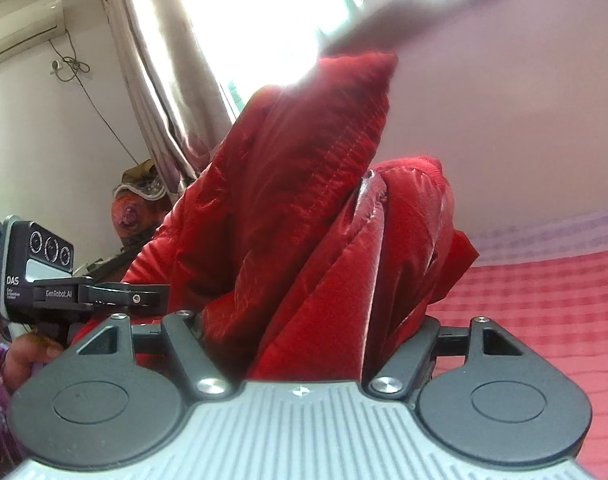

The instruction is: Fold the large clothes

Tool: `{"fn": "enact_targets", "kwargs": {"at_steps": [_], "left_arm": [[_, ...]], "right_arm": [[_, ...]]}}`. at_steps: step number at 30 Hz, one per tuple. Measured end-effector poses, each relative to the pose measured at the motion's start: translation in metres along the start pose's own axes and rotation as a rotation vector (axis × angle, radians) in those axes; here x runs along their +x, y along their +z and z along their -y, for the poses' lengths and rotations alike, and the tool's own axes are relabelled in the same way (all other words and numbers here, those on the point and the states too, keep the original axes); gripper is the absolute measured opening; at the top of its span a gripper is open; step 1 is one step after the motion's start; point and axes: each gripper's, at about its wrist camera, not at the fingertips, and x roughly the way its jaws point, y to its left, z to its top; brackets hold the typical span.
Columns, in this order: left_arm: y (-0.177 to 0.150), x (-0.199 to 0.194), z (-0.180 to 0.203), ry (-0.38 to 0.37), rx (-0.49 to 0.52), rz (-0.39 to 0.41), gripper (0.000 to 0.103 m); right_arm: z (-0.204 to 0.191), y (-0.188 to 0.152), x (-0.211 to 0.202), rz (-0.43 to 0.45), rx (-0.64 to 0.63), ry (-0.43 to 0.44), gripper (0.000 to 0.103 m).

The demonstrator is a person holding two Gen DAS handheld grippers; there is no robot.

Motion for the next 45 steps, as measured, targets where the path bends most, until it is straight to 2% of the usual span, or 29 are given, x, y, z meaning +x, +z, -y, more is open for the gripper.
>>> {"fn": "enact_targets", "kwargs": {"at_steps": [5,9,11,15,19,24,29,37,45], "left_arm": [[0.000,0.024,-0.049,0.056,-0.058,-0.026,0.094],[-0.008,0.047,-0.088,0.084,-0.138,-0.068,0.096],[-0.016,0.050,-0.099,0.078,-0.182,-0.058,0.103],[-0.021,0.050,-0.105,0.090,-0.177,-0.045,0.103],[-0.030,0.035,-0.096,0.111,-0.164,-0.039,0.103],[-0.023,0.024,-0.096,0.134,-0.150,-0.036,0.103],[-0.019,0.022,-0.090,0.171,-0.133,-0.022,0.103],[-0.024,0.014,-0.079,0.254,-0.100,0.020,0.103],[-0.024,0.000,-0.053,0.385,0.031,0.066,0.103]], "right_arm": [[0.011,-0.005,0.060,-0.058,0.030,0.020,0.072],[0.026,-0.020,0.098,-0.127,0.048,-0.006,0.072],[0.037,-0.024,0.104,-0.129,0.074,0.000,0.072],[0.042,-0.026,0.107,-0.158,0.056,-0.001,0.077],[0.049,-0.032,0.102,-0.161,0.057,-0.008,0.082],[0.046,-0.033,0.105,-0.165,0.030,-0.036,0.084],[0.040,-0.032,0.107,-0.158,0.015,-0.085,0.094],[0.028,-0.028,0.102,-0.161,-0.042,-0.154,0.097],[0.017,-0.025,0.099,-0.163,-0.075,-0.197,0.099]]}}
